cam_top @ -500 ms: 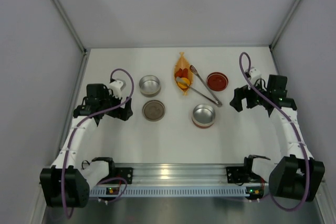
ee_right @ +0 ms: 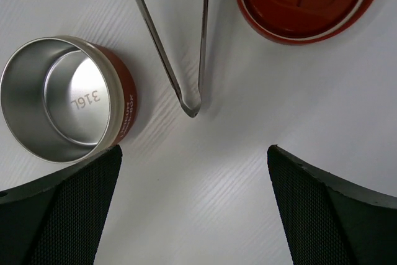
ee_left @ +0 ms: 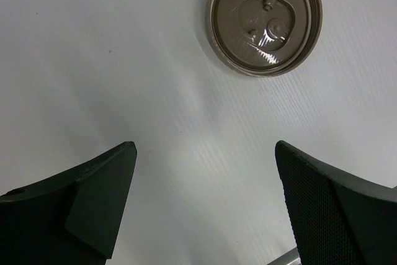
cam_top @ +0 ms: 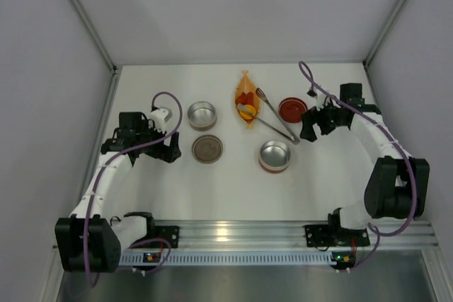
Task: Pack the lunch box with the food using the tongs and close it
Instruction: Pick up the clamp at the center of the board.
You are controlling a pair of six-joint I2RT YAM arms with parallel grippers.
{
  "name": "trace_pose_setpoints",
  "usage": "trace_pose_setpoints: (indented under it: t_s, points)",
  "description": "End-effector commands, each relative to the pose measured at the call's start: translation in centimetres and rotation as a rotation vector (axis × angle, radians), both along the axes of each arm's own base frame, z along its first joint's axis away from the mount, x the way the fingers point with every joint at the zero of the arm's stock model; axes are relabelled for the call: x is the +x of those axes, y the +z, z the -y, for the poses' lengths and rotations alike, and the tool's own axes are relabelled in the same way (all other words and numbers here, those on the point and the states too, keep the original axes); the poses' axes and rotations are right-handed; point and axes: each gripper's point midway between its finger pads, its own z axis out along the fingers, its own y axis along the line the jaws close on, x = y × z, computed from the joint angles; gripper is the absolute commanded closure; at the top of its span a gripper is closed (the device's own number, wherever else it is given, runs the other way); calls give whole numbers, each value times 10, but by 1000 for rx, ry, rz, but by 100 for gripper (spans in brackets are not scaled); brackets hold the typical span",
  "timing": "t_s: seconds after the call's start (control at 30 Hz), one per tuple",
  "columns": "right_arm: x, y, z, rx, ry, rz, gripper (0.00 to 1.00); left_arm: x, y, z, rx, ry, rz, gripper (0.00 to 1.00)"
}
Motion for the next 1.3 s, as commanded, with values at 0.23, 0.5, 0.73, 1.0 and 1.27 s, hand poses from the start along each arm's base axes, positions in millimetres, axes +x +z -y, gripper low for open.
trace_pose_setpoints:
  t_s: [0.23, 0.5, 0.73, 1.0, 1.27]
  points:
    - [41, -12, -46, -58, 145, 7, 1, 11, 17, 6, -25, -39, 31, 2]
    - [61, -29, -70, -97, 177, -8, 1, 12, 20, 9, -40, -48, 28, 2]
    - [64, -38, -89, -113, 214, -13, 1, 11, 18, 10, -44, -57, 23, 2]
    - [71, -52, -98, -142, 227, -32, 1, 9, 24, 14, -69, -70, 13, 2]
    - [76, -59, -106, -149, 241, -40, 1, 9, 24, 15, -70, -76, 10, 2]
